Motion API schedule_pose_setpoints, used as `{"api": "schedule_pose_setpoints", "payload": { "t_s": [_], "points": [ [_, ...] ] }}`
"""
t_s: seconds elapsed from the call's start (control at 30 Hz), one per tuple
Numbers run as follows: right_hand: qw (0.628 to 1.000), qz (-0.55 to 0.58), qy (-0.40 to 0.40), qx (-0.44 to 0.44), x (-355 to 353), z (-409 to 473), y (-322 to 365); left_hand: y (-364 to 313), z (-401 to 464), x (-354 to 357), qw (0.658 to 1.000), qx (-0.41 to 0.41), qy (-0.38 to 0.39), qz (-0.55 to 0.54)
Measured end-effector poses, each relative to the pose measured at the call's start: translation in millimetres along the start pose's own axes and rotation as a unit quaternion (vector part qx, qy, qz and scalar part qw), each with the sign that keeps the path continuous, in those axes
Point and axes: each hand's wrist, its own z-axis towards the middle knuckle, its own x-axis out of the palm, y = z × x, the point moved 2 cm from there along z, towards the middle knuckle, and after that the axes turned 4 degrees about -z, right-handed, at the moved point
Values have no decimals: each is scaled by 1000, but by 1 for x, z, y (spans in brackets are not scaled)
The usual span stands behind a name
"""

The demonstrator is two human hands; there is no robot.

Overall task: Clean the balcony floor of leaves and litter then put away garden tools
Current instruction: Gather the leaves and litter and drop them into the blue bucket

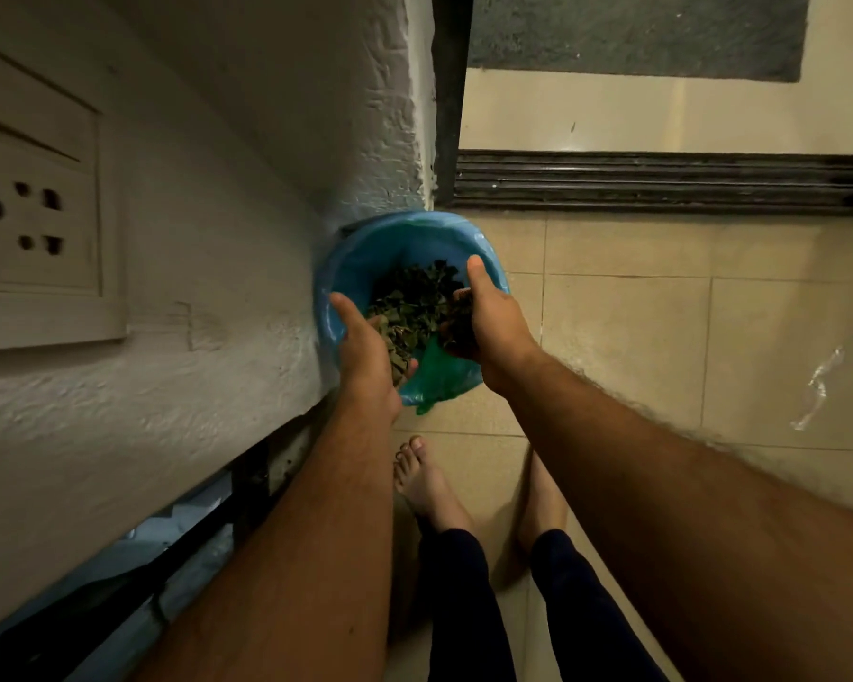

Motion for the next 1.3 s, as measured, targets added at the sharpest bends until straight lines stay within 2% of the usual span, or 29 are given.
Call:
{"api": "schedule_pose_setpoints", "payload": {
  "t_s": [0.2, 0.37, 0.63, 0.8, 0.97, 1.17, 1.3],
  "points": [
    [1000, -5, 4, 4, -1, 6, 0, 3, 5, 4, 998, -10, 54, -15],
    [1000, -17, 24, -10, -10, -8, 5, -4, -14, 7, 998, -4, 59, -22],
    [999, -22, 34, -28, -29, -54, 31, -23, -60, 11, 995, 27, 76, 53],
    [999, -26, -13, -28, -71, -111, 60, -49, -145, 19, 989, 51, 95, 99],
    [997, -41, -48, -52, -124, -231, 130, -106, -272, 30, 973, 90, 139, 159],
    [985, -26, -120, -125, -190, -370, 180, -141, -412, 32, 921, 173, 234, 258],
    [972, 31, -180, -150, -233, -445, 166, -144, -473, 36, 878, 219, 283, 318]
  ]
}}
